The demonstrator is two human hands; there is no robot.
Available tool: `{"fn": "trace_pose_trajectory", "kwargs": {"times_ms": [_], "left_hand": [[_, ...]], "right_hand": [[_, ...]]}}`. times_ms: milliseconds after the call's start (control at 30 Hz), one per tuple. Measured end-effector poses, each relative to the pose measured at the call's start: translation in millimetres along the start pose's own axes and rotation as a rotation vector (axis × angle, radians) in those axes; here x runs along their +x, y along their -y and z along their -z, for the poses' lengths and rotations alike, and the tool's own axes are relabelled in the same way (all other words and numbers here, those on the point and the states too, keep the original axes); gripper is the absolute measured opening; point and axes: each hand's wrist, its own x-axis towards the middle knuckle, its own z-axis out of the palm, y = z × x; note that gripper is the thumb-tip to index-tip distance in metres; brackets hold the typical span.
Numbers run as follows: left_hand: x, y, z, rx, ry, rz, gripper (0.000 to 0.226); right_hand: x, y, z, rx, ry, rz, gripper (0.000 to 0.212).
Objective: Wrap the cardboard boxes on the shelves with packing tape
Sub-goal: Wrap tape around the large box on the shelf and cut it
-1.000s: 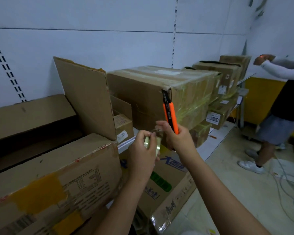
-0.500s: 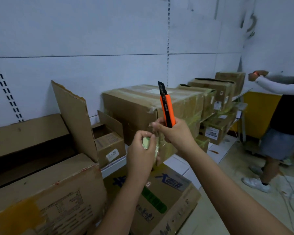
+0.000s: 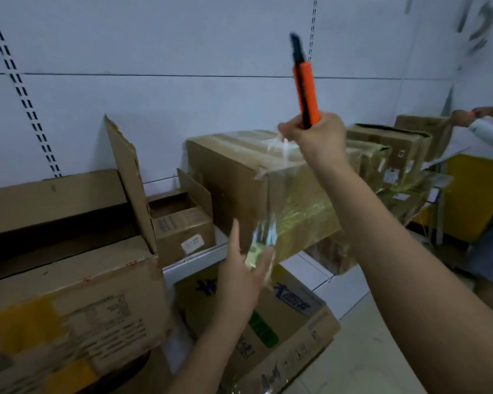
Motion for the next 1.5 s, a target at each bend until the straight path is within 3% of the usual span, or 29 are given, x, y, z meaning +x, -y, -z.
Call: {"fn": "trace_pose_trajectory", "kwargs": {"times_ms": [67, 167, 367, 633, 733, 867, 1067, 1300, 1367, 1500], "left_hand": [[-23.5, 18.7, -11.6, -0.095, 0.062, 0.129, 0.080], [-33.3, 33.1, -25.9, -0.144, 0.034, 0.138, 0.072], [-34.1, 53.9, -35.8, -0.114, -0.072, 0.120, 0.066], [-13.0, 79.3, -52.0, 0.021, -0.108, 0.090, 0.071], [-5.3, 90.8, -59.6, 0.017, -0.088, 0.097, 0.076], [-4.3, 96.1, -70.1, -0.025, -0.076, 0.084, 0.066], [-10.6, 111.7, -72.2, -0.067, -0.008, 0.106, 0.064], [1.2, 132.7, -61.2, -0.165, -0.110, 0.178, 0.057], [5.5, 137.0, -60.3, -0.154, -0.076, 0.180, 0.063], [10.2, 148.9, -61.0, -0.239, 0.136, 0.251, 0.061]], "right_hand": [[13.2, 0.9, 4.6, -0.058, 0.073, 0.032, 0.018], [8.1, -7.5, 0.0, -0.117, 0.224, 0.028, 0.013], [8.1, -26.1, -6.6, 0.004, 0.246, -0.005, 0.013], [4.2, -39.4, -28.4, -0.314, 0.222, 0.128, 0.015], [7.1, -35.7, -29.6, -0.430, 0.258, 0.125, 0.018], [12.6, -31.8, -26.0, -0.519, 0.353, 0.121, 0.022], [11.2, -33.9, -31.0, -0.572, 0.309, 0.147, 0.026], [5.8, -35.7, -34.7, -0.610, 0.250, 0.187, 0.026], [3.1, -36.3, -35.9, -0.645, 0.233, 0.211, 0.027], [1.6, -37.7, -36.7, -0.654, 0.234, 0.215, 0.025]]}}
